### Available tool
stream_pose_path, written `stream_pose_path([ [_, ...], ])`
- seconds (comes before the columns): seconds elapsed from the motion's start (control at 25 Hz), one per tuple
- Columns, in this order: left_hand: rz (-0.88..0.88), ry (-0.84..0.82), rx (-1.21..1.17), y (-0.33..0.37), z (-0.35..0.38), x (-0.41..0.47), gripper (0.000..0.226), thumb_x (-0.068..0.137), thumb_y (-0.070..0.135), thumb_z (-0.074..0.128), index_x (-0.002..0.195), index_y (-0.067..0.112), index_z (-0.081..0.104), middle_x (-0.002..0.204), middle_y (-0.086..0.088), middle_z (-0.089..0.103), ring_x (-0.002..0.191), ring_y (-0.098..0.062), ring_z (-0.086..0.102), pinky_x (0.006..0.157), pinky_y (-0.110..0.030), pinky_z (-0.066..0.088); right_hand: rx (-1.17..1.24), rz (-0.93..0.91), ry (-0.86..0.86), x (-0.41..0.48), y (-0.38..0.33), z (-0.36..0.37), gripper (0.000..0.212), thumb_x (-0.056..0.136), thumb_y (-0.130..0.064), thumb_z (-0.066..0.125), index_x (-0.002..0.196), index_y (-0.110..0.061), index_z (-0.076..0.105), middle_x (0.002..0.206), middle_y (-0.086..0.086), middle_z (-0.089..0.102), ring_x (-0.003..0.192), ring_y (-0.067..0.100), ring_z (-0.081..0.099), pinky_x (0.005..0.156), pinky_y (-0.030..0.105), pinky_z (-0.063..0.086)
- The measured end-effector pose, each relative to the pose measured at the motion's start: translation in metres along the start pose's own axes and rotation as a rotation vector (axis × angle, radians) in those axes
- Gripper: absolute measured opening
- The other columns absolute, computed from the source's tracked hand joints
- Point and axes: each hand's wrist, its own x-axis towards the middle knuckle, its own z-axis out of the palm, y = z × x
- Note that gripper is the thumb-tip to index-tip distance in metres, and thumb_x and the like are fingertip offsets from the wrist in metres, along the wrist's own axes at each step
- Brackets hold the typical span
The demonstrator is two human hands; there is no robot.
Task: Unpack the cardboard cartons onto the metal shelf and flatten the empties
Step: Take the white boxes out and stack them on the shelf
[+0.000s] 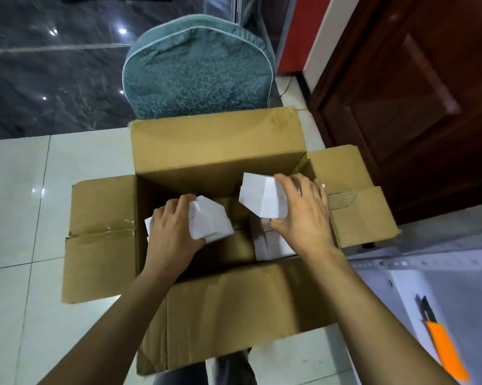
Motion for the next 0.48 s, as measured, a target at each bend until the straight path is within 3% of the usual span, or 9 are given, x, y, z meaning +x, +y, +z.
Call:
stream_pose_path([
  [0.2,0.016,0.082,-0.046,0.029,-0.027,-0.021,0.090,0.064,0.037,0.093,0.136,0.021,0.042,0.133,-0.006,0.050,0.121,-0.030,0.043,0.096,-0.053,0.047,0.127,0.082,0.041,-0.029,-0.004,-0.045,0.093,0.066,-0.031,0.086,0.144,-0.029,0.036,0.135,0.006,0.041,0.130,0.026,0.035,0.113,0.045,0.034],
  [0.32,0.077,0.135,0.014,0.045,-0.046,-0.028,0.090,0.060,0.039,0.094,0.133,0.019,0.044,0.125,-0.007,0.053,0.112,-0.030,0.048,0.086,-0.049,0.048,0.178,0.123,0.053,-0.043,-0.008,-0.070,0.095,0.066,-0.033,0.087,0.145,-0.031,0.033,0.136,0.003,0.038,0.130,0.025,0.035,0.109,0.044,0.037],
  [0.48,0.063,0.136,0.035,0.071,-0.079,-0.027,0.093,0.062,0.049,0.091,0.136,0.023,0.041,0.129,-0.005,0.053,0.115,-0.029,0.046,0.092,-0.047,0.044,0.213,0.191,0.135,-0.063,-0.015,-0.104,0.094,0.066,-0.037,0.086,0.144,-0.030,0.033,0.132,0.001,0.038,0.126,0.022,0.037,0.106,0.043,0.039],
])
